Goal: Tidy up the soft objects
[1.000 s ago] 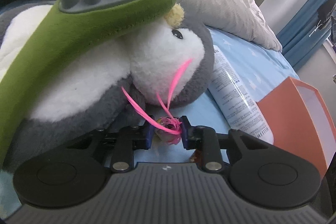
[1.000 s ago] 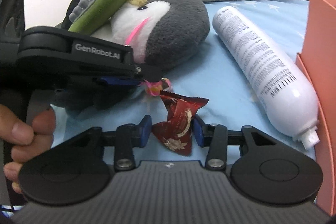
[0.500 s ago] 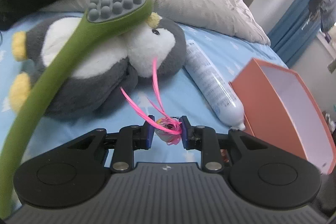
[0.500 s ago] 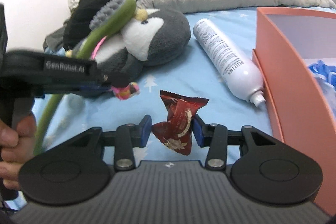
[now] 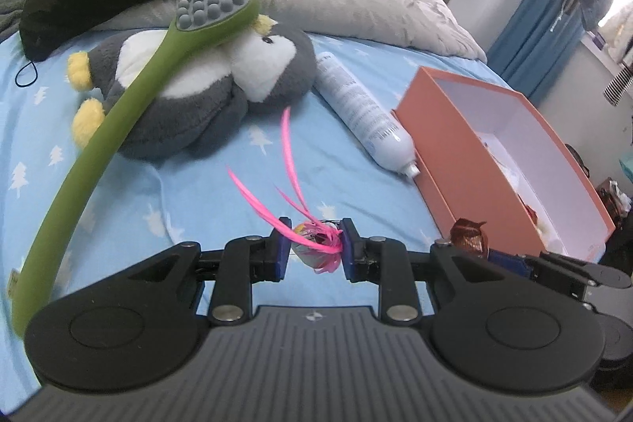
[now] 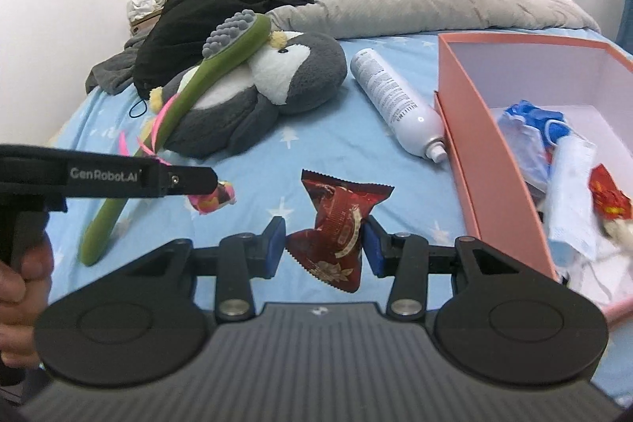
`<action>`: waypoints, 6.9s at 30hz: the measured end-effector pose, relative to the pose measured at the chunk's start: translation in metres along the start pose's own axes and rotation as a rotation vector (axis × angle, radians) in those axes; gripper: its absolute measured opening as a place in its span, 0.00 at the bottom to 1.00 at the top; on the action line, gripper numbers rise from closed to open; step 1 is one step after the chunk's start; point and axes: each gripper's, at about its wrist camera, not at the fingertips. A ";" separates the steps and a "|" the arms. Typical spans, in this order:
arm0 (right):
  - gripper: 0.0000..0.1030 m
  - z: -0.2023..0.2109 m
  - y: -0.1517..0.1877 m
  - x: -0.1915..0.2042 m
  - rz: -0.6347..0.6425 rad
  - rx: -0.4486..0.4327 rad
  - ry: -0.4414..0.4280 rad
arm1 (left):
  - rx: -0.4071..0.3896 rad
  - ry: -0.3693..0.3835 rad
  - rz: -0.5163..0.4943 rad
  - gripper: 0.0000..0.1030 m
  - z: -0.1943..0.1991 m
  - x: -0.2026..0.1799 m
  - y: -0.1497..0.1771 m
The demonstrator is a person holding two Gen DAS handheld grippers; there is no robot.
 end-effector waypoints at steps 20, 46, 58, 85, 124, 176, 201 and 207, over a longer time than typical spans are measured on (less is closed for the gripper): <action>0.44 0.085 -0.005 -0.021 -0.035 -0.164 0.065 | -0.119 0.065 -0.104 0.29 0.067 -0.068 -0.015; 0.44 0.119 -0.055 -0.148 -0.216 -0.167 0.198 | -0.037 0.181 -0.297 0.30 0.008 -0.225 -0.118; 0.44 0.038 -0.051 -0.208 -0.304 -0.014 0.183 | 0.146 0.135 -0.356 0.30 -0.112 -0.245 -0.145; 0.60 0.117 -0.050 -0.171 -0.312 -0.138 0.198 | 0.017 0.155 -0.377 0.39 -0.002 -0.240 -0.125; 0.60 0.231 0.064 -0.050 -0.282 -0.289 0.267 | -0.154 0.203 -0.469 0.39 0.188 -0.205 0.050; 0.60 0.224 0.101 -0.057 -0.304 -0.277 0.251 | -0.146 0.116 -0.366 0.46 0.171 -0.186 0.090; 1.00 0.223 0.104 -0.065 -0.305 -0.308 0.279 | -0.121 0.060 -0.351 0.99 0.165 -0.186 0.079; 1.00 0.223 0.103 -0.065 -0.304 -0.304 0.277 | -0.128 0.061 -0.348 0.99 0.165 -0.185 0.078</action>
Point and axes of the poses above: each gripper's, at about its wrist camera, not at the fingertips, and z roughly against the way its jaws point, x to its left, y to its underside, and after that the axes turned 15 degrees about x, right-handed
